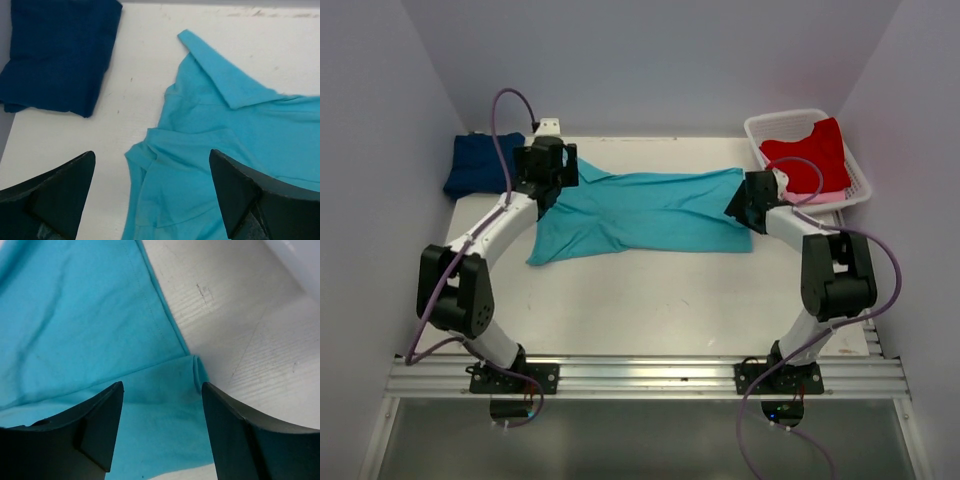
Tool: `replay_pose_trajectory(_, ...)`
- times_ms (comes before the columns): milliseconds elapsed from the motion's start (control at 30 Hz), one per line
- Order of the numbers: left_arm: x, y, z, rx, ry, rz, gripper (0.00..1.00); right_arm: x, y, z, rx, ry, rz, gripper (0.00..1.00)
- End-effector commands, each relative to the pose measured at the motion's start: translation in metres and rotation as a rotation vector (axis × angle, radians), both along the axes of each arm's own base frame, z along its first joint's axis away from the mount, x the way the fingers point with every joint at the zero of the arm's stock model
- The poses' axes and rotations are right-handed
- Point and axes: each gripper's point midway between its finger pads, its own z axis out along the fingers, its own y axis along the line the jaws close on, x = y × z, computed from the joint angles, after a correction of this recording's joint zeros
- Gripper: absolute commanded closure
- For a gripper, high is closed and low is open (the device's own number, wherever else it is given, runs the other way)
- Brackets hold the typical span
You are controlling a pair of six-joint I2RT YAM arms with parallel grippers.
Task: Fold and stack the t-shirts
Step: Fold the tshirt
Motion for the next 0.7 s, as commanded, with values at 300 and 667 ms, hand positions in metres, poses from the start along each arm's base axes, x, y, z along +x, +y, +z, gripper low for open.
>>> replay_pose_trajectory(300, -0.057, -0.063, -0.031, -0.427, 0.037, -0.182, 0.90, -0.008, 0.009, 0.056, 0.050, -0.162, 0.066, 1.00)
replay_pose_trajectory(667, -0.063, -0.073, -0.093, -0.483, 0.132, -0.179, 1.00, -0.045, 0.009, 0.014, 0.072, -0.021, 0.049, 1.00)
